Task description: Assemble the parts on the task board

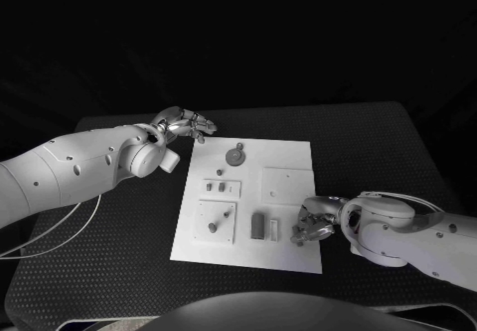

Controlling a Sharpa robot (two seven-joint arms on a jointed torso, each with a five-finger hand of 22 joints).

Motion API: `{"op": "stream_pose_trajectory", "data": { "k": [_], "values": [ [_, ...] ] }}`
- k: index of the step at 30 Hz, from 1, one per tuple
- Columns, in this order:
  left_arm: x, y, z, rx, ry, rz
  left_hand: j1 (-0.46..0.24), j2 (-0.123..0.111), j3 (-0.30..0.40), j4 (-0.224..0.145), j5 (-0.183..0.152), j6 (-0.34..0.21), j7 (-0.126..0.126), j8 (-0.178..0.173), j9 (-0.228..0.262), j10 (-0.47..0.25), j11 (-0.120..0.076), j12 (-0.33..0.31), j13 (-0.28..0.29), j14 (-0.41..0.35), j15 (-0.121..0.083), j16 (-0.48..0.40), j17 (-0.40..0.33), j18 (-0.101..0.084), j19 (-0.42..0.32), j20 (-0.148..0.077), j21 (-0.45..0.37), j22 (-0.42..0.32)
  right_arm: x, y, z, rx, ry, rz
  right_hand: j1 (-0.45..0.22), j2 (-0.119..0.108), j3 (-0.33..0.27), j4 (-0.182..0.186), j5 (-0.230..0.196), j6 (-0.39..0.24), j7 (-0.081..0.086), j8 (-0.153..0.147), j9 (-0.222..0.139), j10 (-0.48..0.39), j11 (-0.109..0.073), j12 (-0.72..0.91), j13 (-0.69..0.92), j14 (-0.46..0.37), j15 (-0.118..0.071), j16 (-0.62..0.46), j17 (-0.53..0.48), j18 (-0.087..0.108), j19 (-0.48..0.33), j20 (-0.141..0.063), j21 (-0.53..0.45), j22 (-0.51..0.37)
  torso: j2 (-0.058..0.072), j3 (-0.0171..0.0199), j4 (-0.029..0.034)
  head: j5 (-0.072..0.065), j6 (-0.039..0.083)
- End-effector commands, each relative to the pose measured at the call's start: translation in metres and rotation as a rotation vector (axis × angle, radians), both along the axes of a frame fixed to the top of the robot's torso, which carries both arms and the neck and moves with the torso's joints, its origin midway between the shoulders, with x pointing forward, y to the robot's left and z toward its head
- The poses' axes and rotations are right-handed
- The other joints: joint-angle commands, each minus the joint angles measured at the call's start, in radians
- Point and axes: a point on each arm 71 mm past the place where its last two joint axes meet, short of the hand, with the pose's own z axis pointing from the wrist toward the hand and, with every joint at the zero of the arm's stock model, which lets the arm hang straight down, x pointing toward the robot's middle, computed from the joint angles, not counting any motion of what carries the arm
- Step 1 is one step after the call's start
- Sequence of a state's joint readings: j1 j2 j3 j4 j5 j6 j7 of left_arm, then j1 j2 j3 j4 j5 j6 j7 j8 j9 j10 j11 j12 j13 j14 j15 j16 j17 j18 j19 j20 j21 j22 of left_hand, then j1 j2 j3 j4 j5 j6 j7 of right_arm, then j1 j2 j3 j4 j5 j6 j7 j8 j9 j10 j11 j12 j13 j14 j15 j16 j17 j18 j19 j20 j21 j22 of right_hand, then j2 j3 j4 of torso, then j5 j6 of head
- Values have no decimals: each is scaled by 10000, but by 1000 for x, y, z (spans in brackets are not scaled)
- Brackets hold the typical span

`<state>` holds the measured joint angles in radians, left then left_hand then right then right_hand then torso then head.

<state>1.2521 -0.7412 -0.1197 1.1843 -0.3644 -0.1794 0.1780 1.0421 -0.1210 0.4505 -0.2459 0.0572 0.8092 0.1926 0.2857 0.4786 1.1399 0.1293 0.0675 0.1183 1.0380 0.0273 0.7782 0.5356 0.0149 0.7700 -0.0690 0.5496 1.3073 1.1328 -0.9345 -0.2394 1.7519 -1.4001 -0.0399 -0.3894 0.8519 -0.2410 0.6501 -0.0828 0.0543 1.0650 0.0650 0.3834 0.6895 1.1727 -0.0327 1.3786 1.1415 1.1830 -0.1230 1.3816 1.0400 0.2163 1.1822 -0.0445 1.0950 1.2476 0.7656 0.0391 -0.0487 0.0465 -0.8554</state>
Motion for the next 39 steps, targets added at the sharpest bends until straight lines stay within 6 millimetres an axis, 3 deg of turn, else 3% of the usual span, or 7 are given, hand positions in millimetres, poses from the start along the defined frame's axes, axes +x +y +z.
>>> {"op": "stream_pose_trajectory", "data": {
  "k": [1,11,17,20,30,39],
  "values": [
    [-1,-2,1,-45,-16,-164,-98,-32,-9,34,-64,-12,-39,61,8,-6,72,18,-14,-7,18,-42,12,66,63,-6,-50,149,-4,1,-10,-517,-9,153,-14,-71,7,57,-51,-174,125,-125,-1153,16,24,-18,24,18,-42,-46,7,455,41,-8,53,-14,-6,-12,-5,11,-3],
    [-1,-1,1,-41,-2,-160,-98,-31,-9,34,-63,-15,-39,63,7,-7,71,18,-16,-6,18,-43,15,67,64,-7,-52,152,-5,5,-16,-1308,-772,791,777,29,615,-371,-46,-193,131,-177,-1156,-73,26,-165,6,-9,-49,-171,6,455,27,-53,57,-46,0,2,6,15,-19],
    [-1,-1,1,-48,7,-184,-96,-29,-9,33,-63,-15,-39,64,7,-7,71,19,-16,-6,18,-43,16,68,64,-7,-53,153,-5,3,-18,-1436,-806,806,1083,429,862,-951,71,-200,181,-269,-1208,-158,76,-331,-3,-42,15,-311,27,455,-45,38,78,-45,-1,5,-3,24,-27],
    [-1,-1,1,-47,9,-184,-97,-28,-9,33,-63,-15,-39,64,7,-6,71,20,-17,-5,17,-43,17,68,64,-7,-54,154,-5,2,-19,-1424,-685,762,946,662,977,-1218,702,-206,219,-355,-1262,-294,100,-515,-76,-67,54,-425,53,455,-85,110,98,-48,-4,7,-7,26,-26],
    [-1,-1,1,-41,25,-181,-97,-23,-9,34,-63,-14,-39,67,7,-4,70,21,-18,-3,17,-43,20,68,65,-7,-56,156,-9,-2,-21,-296,494,-193,582,1093,1222,-1403,1902,-241,281,-564,-1454,-325,169,-727,38,-36,108,-602,247,455,-122,156,140,-82,-2,8,-3,44,0],
    [-1,-1,0,-28,44,-187,-91,-22,-7,31,-63,-14,-40,69,7,-5,70,21,-19,-1,16,-42,22,70,65,-8,-58,158,-8,-4,-19,1355,1652,-1933,370,1362,1427,-1488,2509,-215,283,-605,-1530,-336,179,-821,105,-13,102,-679,360,455,-115,143,174,-101,-2,-3,9,59,23]
  ]
}}
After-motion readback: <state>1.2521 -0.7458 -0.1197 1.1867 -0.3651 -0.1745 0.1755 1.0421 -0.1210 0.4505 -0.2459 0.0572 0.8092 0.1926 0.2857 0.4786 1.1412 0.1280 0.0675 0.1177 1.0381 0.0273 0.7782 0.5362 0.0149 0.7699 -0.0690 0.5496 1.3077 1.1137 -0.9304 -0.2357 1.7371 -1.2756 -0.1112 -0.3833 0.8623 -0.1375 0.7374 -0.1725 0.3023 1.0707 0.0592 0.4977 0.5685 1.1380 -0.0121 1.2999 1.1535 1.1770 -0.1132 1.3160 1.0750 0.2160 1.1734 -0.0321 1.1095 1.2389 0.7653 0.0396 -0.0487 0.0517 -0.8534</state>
